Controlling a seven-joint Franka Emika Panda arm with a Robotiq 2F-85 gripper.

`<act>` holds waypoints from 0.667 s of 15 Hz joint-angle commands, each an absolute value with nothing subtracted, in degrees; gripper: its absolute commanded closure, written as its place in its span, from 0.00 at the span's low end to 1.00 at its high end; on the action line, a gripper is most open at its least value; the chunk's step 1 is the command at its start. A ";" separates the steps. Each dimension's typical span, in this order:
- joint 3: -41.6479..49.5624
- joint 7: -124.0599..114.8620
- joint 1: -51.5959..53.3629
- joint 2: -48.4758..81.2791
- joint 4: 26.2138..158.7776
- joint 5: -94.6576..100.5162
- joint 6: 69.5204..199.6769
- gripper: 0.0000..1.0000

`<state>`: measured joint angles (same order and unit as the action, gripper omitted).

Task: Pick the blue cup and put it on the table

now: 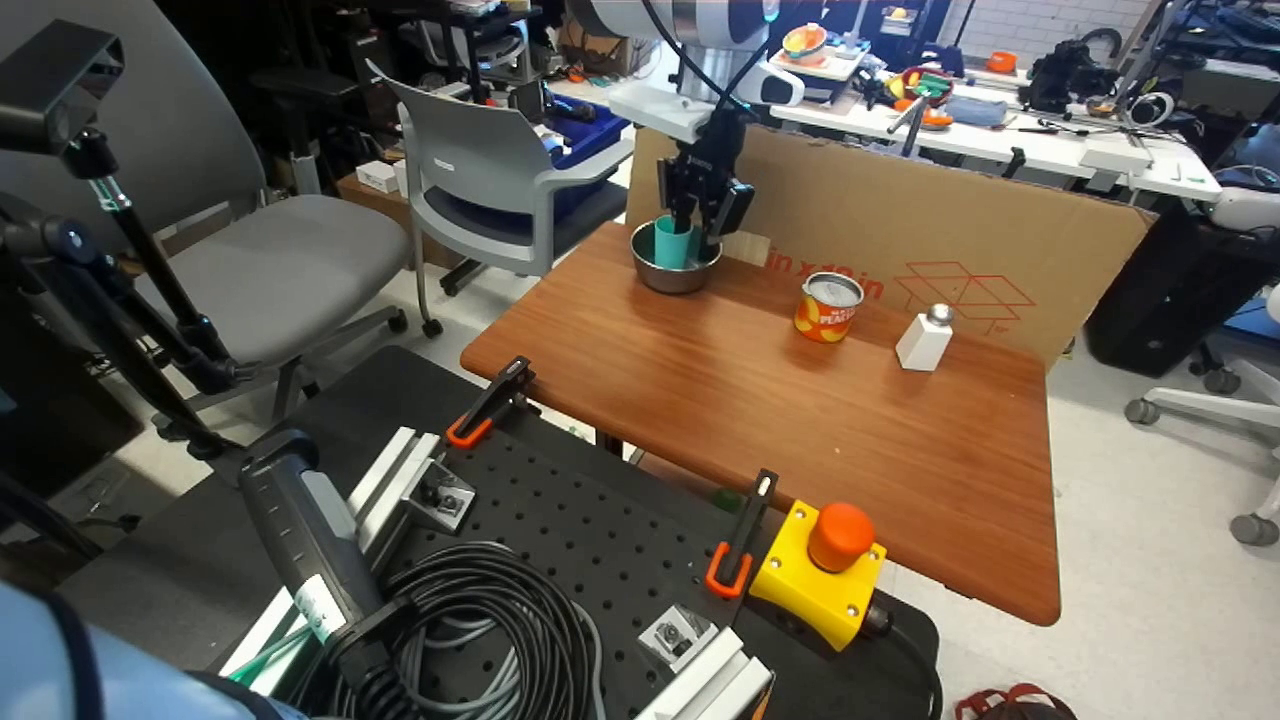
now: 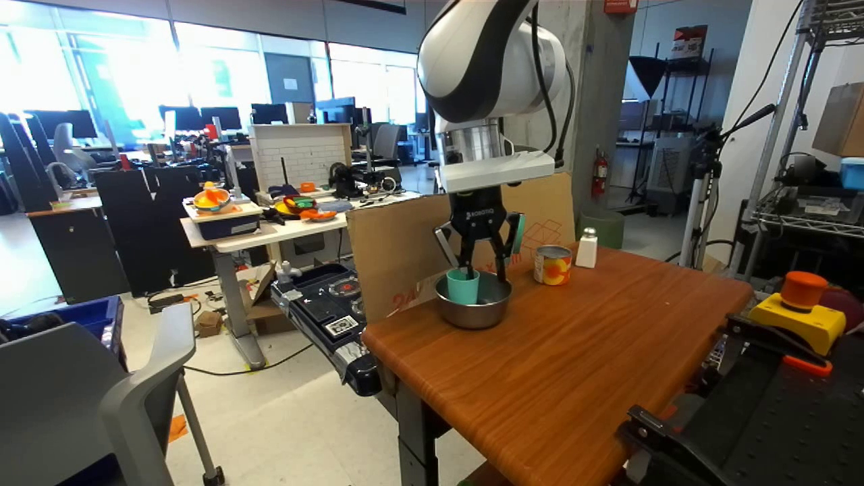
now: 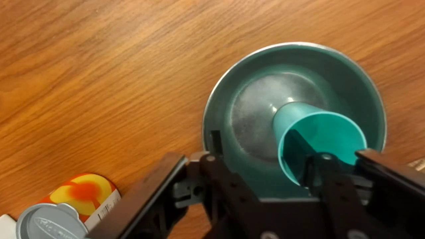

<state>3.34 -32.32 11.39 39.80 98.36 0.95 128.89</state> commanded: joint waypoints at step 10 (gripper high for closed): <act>3.90 -33.04 14.22 31.44 104.16 2.39 130.22 0.99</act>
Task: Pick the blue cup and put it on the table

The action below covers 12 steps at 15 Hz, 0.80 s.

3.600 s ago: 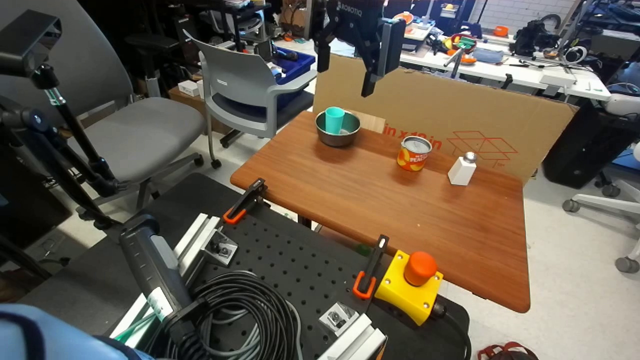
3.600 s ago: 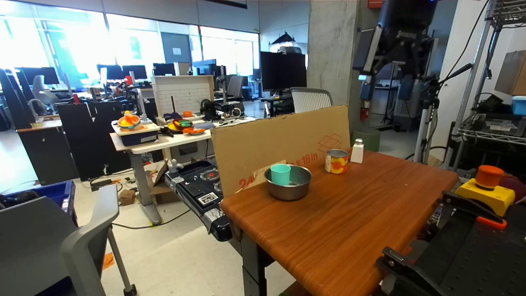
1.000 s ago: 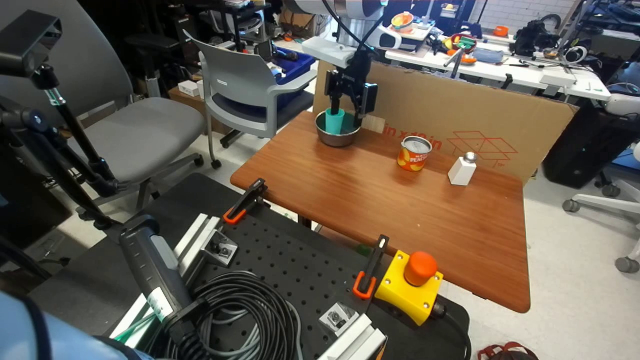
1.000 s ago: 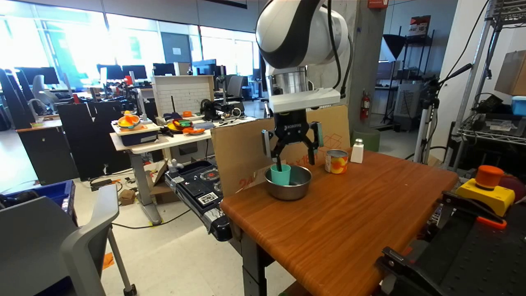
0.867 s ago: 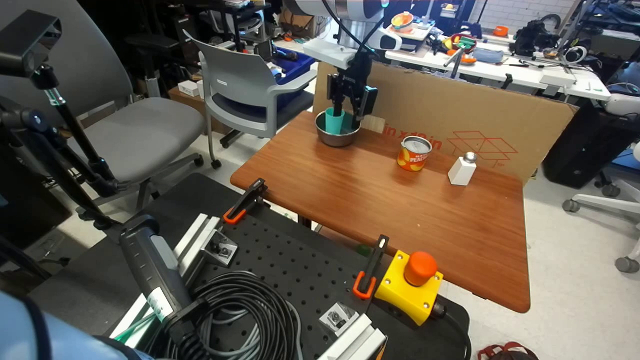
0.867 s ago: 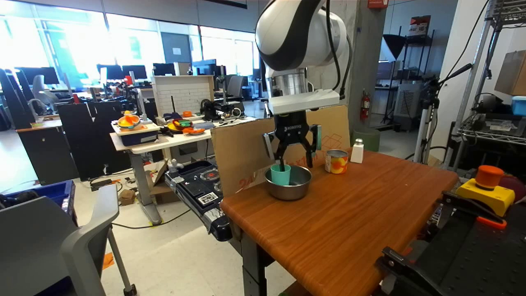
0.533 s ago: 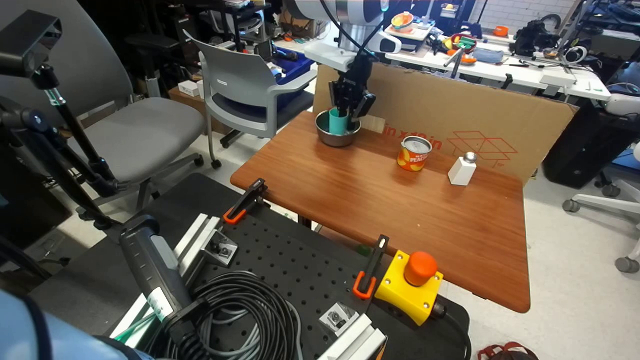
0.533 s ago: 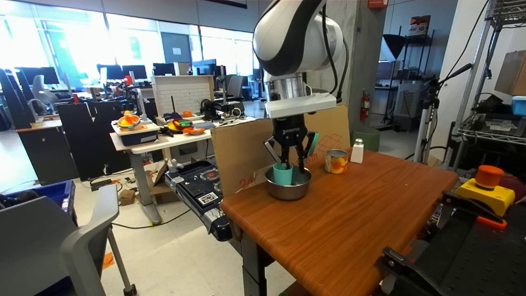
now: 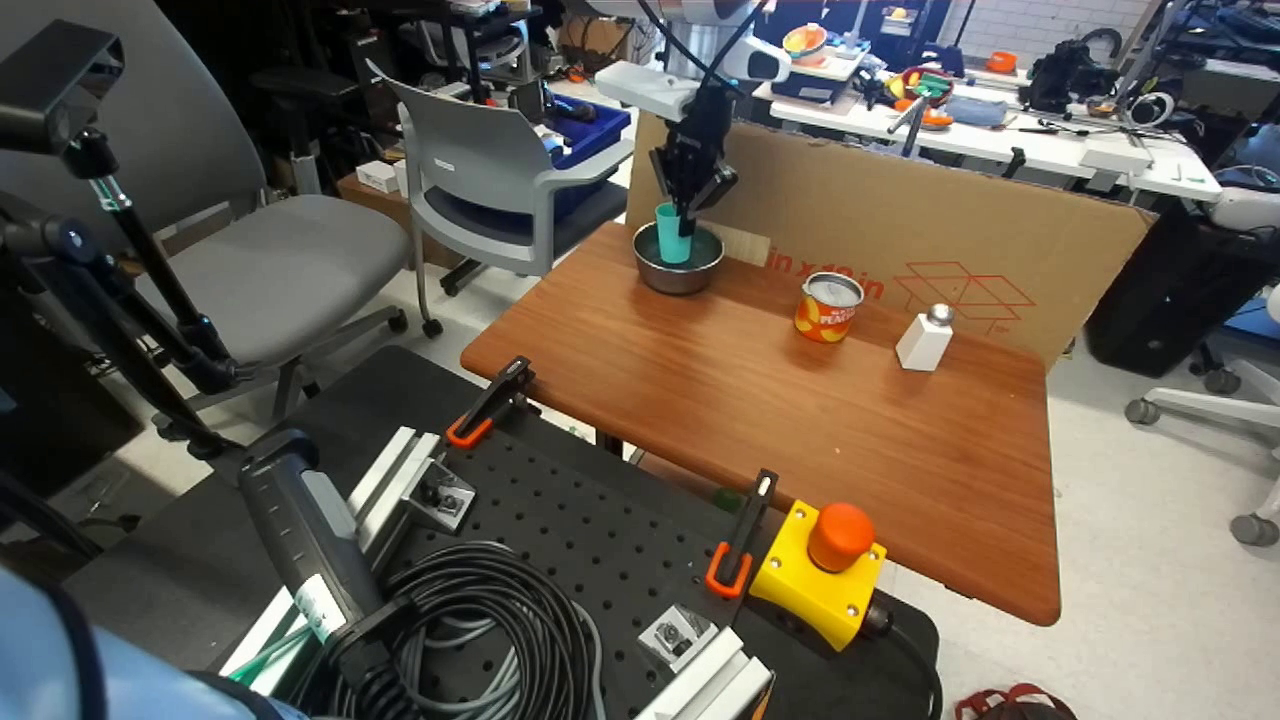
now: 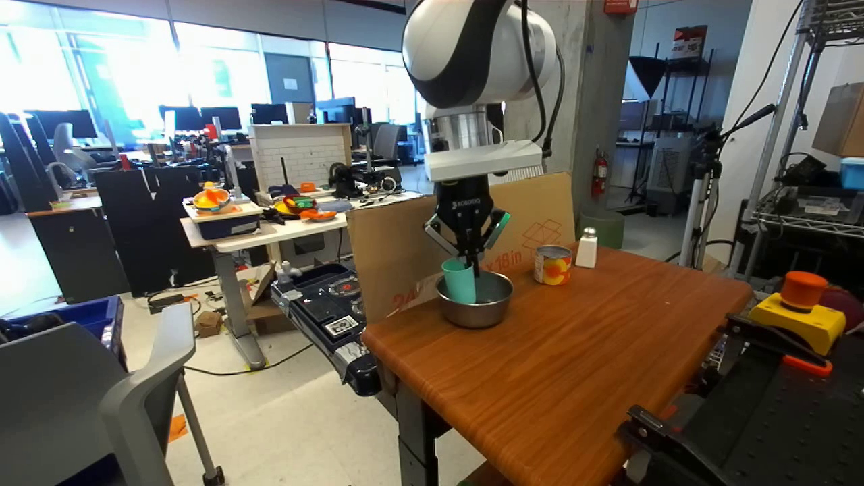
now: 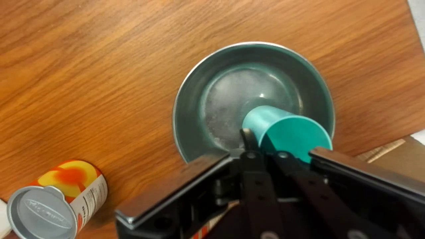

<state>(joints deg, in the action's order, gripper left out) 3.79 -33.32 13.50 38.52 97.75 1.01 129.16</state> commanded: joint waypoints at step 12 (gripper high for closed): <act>3.14 -29.96 9.04 8.26 133.50 7.91 133.33 0.99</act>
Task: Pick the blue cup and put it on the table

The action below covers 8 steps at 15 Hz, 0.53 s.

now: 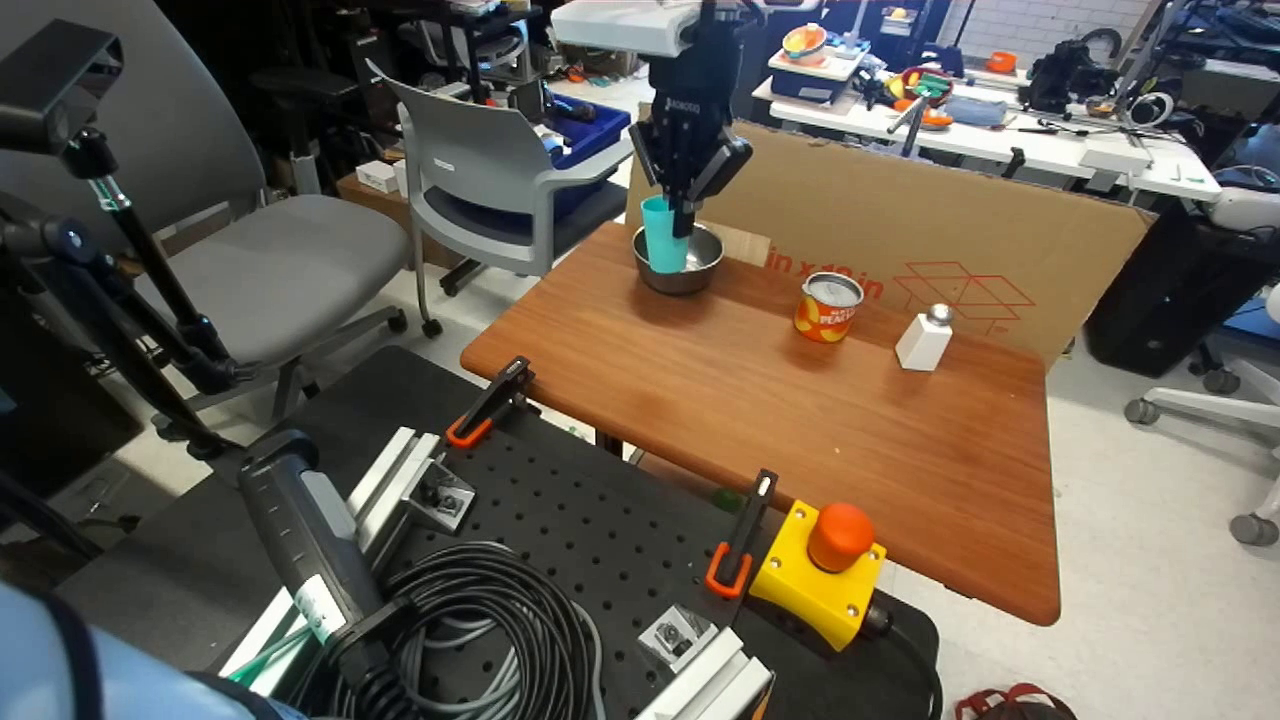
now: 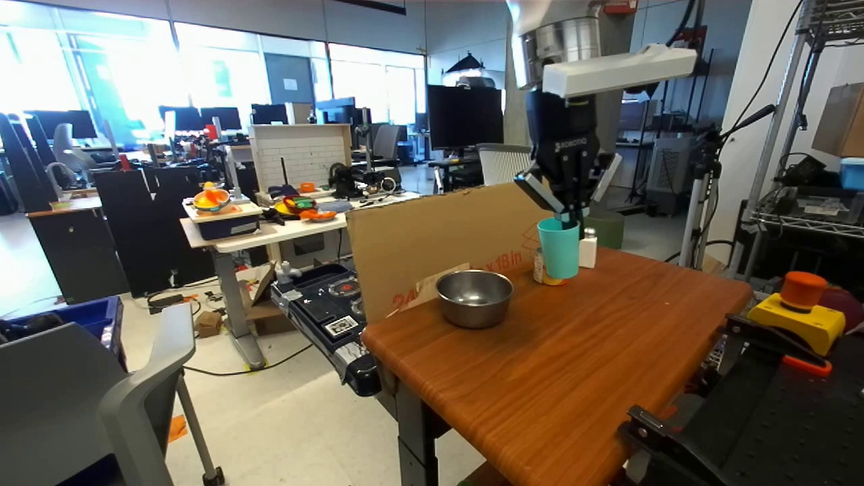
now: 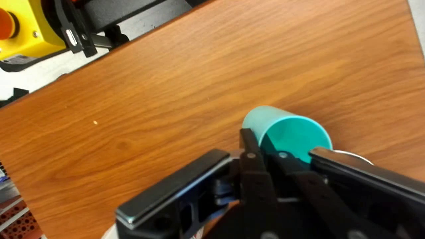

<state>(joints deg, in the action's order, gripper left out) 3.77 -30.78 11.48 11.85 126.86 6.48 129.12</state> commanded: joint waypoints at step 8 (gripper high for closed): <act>3.56 -28.85 5.15 13.23 138.68 6.22 143.46 0.99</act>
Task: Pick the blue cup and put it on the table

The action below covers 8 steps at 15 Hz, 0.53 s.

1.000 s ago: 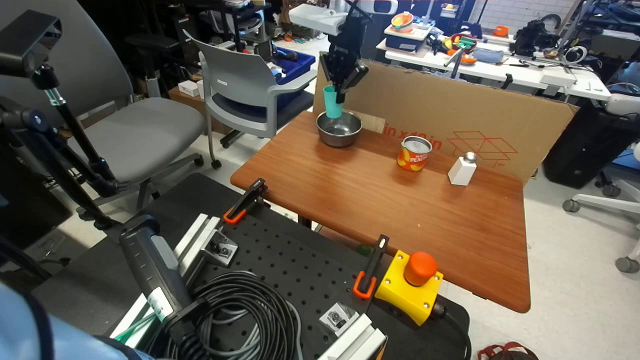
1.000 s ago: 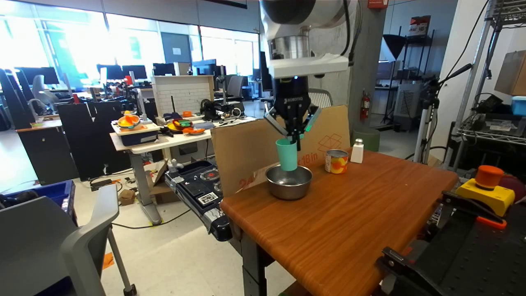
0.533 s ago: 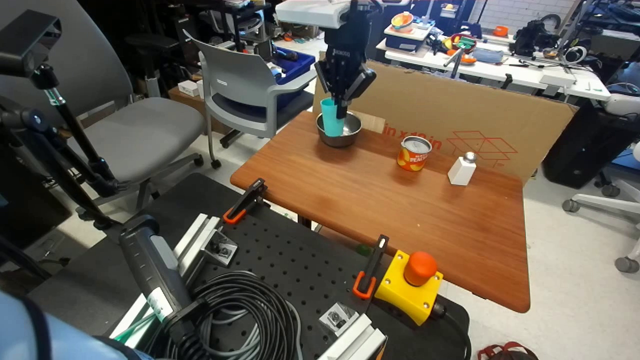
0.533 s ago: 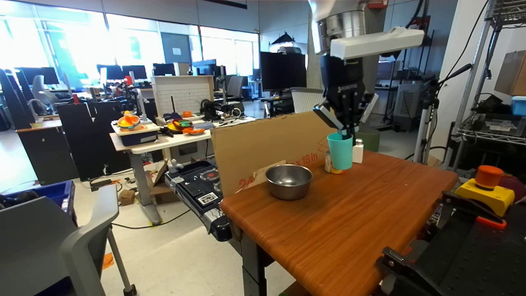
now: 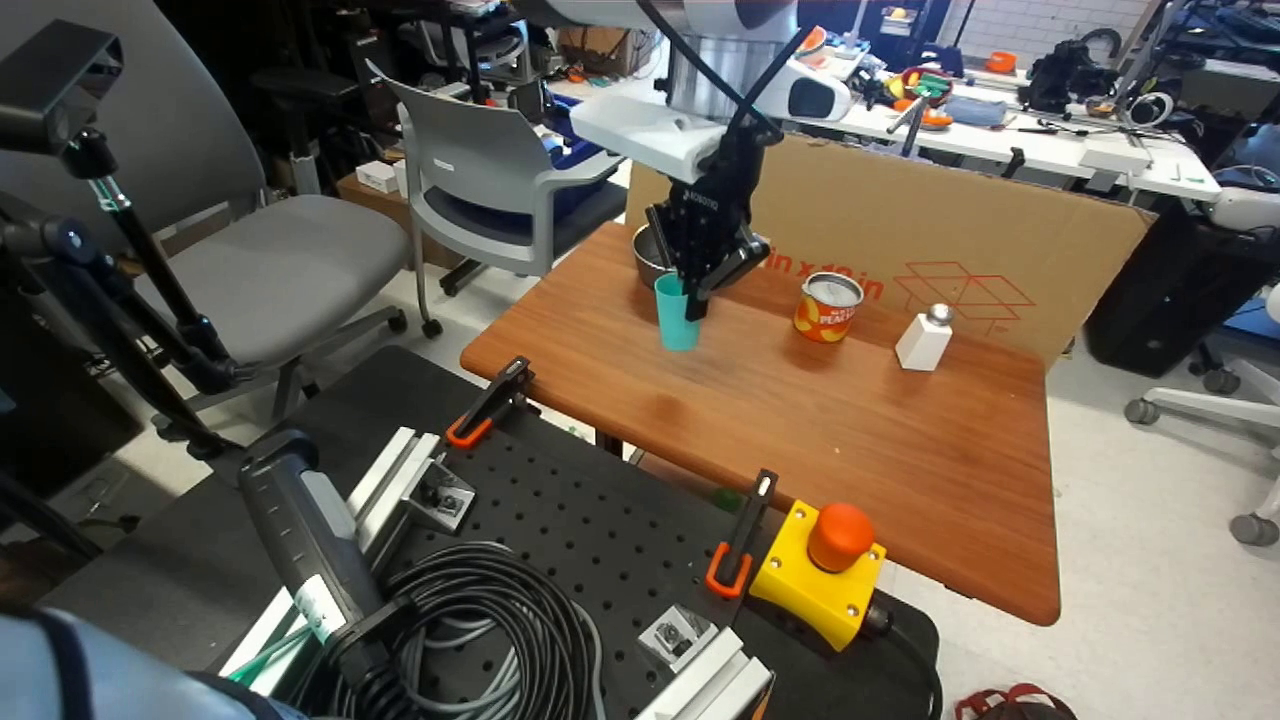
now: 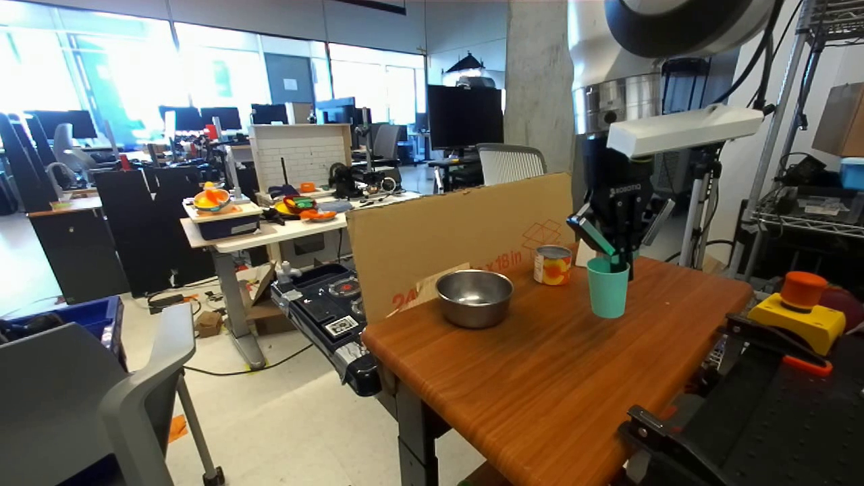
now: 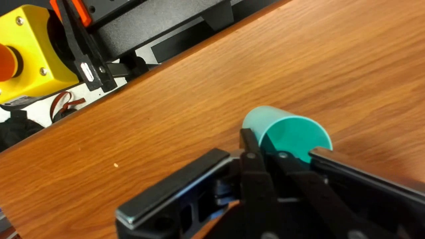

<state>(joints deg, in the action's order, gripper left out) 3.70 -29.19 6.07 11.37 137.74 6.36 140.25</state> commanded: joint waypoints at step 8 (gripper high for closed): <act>5.85 -29.14 5.87 19.04 137.86 8.39 144.48 0.99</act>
<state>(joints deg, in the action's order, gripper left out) 4.86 -29.20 5.56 17.22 138.07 6.83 142.91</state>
